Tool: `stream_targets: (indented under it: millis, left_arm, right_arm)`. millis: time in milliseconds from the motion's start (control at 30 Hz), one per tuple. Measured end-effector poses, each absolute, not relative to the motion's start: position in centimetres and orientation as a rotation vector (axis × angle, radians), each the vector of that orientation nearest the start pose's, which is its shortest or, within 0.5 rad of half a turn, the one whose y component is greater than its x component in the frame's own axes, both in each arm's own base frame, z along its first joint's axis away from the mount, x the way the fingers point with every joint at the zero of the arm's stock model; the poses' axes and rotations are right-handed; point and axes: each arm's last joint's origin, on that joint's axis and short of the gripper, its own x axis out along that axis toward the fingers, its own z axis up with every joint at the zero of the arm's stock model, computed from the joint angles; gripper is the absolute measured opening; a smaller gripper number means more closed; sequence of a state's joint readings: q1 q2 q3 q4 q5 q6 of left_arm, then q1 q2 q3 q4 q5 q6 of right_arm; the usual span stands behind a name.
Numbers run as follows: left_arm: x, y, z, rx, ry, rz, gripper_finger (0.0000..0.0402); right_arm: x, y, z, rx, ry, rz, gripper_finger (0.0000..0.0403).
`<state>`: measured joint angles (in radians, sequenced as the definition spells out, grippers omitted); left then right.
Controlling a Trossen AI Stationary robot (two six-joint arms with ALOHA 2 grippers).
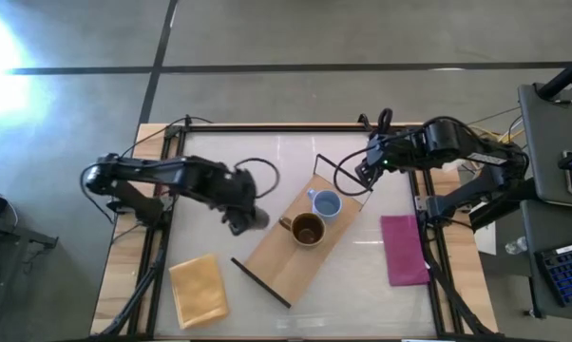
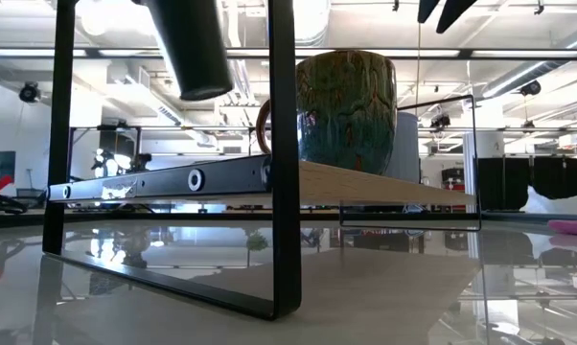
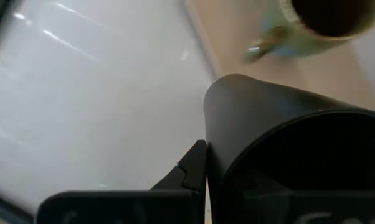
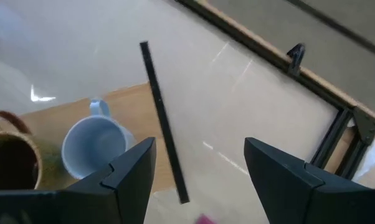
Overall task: Stack small to large cups/mugs on shelf
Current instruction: Put the black cup on the shelf
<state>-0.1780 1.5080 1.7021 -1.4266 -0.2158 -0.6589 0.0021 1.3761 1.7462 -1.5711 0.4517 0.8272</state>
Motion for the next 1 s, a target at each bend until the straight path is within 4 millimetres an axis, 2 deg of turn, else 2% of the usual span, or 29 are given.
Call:
stream_targets:
  millis: [133,333,667,1000]
  left_arm:
    - [29.0,-5.0,38.4,-0.38,1.176,0.337,0.0]
    - [31.7,-6.7,37.8,-0.404,1.22,0.305,0.0]
    - [34.6,-10.3,34.8,-0.475,1.246,0.288,0.0]
    - [36.4,-11.0,31.7,-0.47,1.308,0.35,0.0]
  right_arm:
    - [21.1,-1.1,41.8,0.465,0.947,-0.815,0.0238]
    - [21.1,-1.0,41.9,0.465,0.946,-0.812,0.0238]
    - [21.1,-0.8,41.9,0.434,0.958,-0.79,0.0238]
    - [21.1,-0.7,41.8,0.4,0.973,-0.767,0.0238]
